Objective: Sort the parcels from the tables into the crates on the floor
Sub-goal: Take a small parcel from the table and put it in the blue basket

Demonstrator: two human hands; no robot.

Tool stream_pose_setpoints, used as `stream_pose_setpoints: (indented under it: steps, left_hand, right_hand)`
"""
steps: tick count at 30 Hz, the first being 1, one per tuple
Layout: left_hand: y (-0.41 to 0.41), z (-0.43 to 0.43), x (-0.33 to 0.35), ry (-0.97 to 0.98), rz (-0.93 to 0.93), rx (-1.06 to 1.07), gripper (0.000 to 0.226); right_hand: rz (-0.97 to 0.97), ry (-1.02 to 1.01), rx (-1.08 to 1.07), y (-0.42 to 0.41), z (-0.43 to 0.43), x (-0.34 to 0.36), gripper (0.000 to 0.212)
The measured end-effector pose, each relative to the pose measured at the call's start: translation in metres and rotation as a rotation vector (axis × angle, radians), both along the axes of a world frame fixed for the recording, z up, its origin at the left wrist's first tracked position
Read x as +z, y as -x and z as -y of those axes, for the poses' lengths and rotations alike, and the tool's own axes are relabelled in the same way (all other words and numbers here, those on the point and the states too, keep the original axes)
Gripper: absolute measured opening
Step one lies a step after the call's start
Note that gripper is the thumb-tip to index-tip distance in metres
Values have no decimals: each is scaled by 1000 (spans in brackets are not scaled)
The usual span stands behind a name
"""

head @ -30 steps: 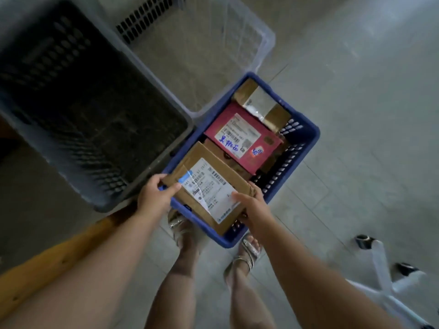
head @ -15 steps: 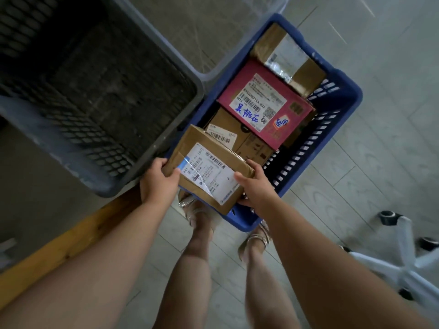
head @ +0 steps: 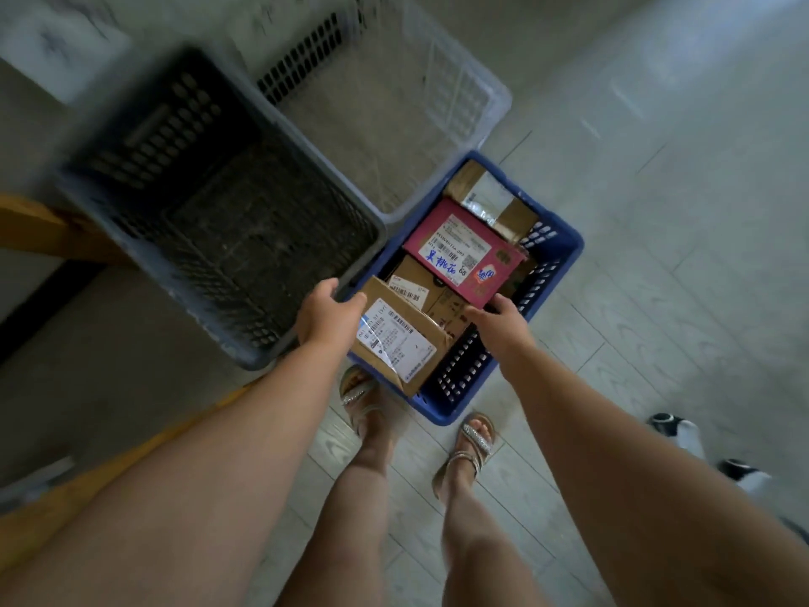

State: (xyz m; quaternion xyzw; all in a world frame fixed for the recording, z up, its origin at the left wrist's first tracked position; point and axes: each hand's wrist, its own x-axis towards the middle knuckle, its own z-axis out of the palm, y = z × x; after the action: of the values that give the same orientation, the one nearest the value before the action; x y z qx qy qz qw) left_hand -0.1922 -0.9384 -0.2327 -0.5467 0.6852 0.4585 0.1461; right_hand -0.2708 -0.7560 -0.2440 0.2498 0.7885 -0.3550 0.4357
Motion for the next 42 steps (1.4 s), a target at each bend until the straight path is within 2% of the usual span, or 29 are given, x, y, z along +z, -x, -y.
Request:
stream_pose_setpoints:
  steps: [7,11,12,13,16,22,29,37,42]
  left_hand:
    - [13,-16,153,20,-280,41,51]
    - [-14,-36,230,16,-429,78,53]
    - [-20,-40,247,18,-459,82,53]
    - [-28,-44,266,25,-492,89,53]
    - [-52,-43,326,73,-606,122,54]
    - [-116,-2,426,243,-783,224,51]
    - [-228,90,460,408,-836,479,49]
    - [-358,235,447,504,-698,656,47]
    - [-404,302,431,520,-673,787,49]
  right_hand:
    - [-158,172,8,23,17,144,56]
    - [-185,300,-20,3,15,225,24]
    - [-201,323,-33,-2,13,243,22]
    - [-231,347,-35,-8,11,263,22]
    - [-332,412,28,-26,19,319,42]
    - [-503,623,223,-72,82,415,43]
    - [-581,753,507,-154,214,462,42]
    - [-484,785,671,-275,379,445,40]
    - [-415,752,754,-314,449,435,43]
